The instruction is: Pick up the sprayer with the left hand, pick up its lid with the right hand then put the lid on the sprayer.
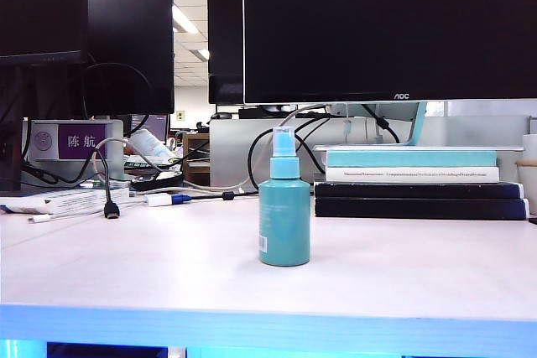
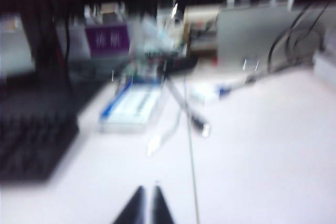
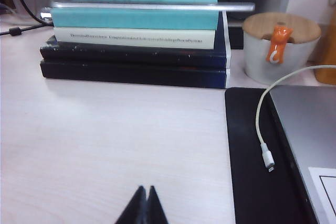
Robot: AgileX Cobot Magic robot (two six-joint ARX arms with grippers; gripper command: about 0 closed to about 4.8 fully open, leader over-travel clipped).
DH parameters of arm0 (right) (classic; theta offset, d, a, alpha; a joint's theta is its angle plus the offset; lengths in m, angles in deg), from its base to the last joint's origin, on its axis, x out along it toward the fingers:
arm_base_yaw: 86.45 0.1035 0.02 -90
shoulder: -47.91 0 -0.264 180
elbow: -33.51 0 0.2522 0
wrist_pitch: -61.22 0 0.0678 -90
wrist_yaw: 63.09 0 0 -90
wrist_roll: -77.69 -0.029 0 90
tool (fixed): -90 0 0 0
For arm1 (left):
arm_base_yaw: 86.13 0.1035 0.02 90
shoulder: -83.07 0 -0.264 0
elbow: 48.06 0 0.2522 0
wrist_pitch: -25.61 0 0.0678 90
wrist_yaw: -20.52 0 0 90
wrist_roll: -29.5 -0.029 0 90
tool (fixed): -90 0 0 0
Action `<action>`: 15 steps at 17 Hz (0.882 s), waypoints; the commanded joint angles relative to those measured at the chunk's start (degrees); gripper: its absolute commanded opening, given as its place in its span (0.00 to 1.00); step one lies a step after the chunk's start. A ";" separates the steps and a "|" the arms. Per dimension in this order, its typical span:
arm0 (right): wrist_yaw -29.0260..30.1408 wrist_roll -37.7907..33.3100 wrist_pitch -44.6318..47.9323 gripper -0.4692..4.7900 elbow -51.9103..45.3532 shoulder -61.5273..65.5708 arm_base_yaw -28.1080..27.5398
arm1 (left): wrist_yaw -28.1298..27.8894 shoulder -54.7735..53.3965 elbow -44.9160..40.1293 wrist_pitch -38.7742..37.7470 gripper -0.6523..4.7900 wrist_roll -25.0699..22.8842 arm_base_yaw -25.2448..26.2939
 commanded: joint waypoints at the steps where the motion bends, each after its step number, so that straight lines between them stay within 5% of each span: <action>1: 1.01 -0.28 1.11 0.09 -0.35 -0.11 0.04 | -3.98 0.24 -1.29 -2.21 0.18 0.70 0.04; 4: 2.80 -0.28 1.44 0.09 -0.35 -0.11 0.04 | -7.28 0.24 -1.53 -4.57 0.19 3.13 0.02; 15: 2.97 -1.31 1.70 0.09 -0.33 -0.11 0.07 | -3.26 0.24 -1.53 -5.20 0.24 3.56 0.00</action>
